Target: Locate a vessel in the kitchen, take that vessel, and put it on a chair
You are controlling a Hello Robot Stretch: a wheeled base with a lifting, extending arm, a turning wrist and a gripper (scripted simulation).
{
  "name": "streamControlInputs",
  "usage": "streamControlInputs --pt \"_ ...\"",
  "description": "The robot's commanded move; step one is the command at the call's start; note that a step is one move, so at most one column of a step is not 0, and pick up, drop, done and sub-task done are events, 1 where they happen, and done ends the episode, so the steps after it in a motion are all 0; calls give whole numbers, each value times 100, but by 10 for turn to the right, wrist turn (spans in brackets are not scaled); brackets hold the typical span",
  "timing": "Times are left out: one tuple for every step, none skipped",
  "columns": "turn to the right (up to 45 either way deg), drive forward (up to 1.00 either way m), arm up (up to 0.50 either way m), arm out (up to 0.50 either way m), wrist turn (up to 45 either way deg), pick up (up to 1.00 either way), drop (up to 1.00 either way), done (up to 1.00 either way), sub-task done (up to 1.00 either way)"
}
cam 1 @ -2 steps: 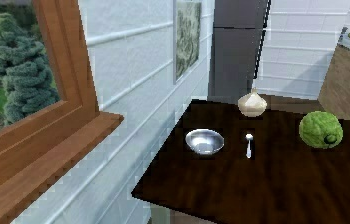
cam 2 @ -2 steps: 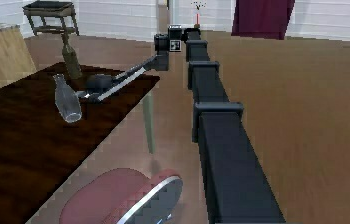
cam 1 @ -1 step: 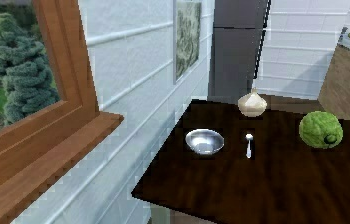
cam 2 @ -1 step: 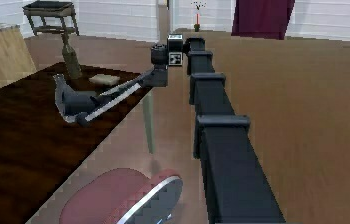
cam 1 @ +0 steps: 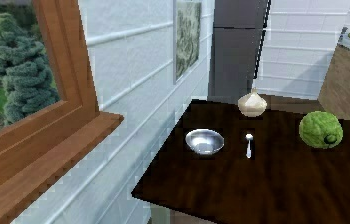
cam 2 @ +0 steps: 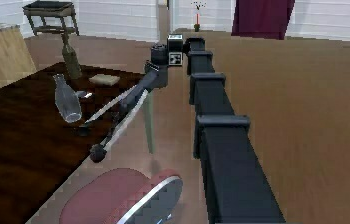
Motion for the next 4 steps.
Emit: streamControlInputs --pt "0 0 0 -36 0 0 0 0 0" --pt "-150 0 0 0 0 0 0 0 0" --pt "-30 0 0 0 0 0 0 0 0" --pt "450 0 0 0 0 0 0 0 0"
